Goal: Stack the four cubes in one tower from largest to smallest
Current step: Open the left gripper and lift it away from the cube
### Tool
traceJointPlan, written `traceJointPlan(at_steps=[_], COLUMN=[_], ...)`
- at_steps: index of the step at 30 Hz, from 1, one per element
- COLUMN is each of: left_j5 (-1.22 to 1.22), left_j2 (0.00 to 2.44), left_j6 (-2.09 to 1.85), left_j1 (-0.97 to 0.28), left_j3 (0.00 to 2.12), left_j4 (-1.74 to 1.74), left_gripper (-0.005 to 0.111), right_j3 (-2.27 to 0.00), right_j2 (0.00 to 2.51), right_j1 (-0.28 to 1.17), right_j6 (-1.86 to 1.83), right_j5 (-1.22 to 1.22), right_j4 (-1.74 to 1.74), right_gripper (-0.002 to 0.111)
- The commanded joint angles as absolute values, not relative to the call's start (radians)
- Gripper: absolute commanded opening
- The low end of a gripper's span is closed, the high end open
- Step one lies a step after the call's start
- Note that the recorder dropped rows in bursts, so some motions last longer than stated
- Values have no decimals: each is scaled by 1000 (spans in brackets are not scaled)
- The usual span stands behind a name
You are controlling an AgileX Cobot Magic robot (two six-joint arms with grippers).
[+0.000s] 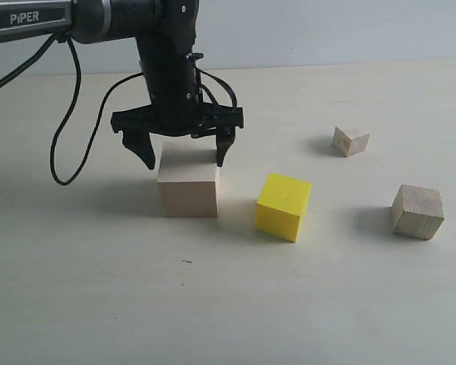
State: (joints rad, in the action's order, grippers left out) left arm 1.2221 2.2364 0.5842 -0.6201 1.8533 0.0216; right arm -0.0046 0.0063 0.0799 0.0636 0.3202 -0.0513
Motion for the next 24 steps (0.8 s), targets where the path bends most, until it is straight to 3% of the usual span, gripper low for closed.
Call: traceJointPlan(at_steps=[1,24], left_j5=[1221,1221], left_j2=[2217,2188], left_j6=[588,577], left_j1=[-615,-617], left_j3=[1851,1851], left_j4=[-14,-47], left_gripper=[92,92], right_j3=[0,0], right_j2=[0,0], right_j1=[81,81], right_j6=[61,61], right_j5=[305,275], right_j4=[-52,-52], right_gripper=[0,0])
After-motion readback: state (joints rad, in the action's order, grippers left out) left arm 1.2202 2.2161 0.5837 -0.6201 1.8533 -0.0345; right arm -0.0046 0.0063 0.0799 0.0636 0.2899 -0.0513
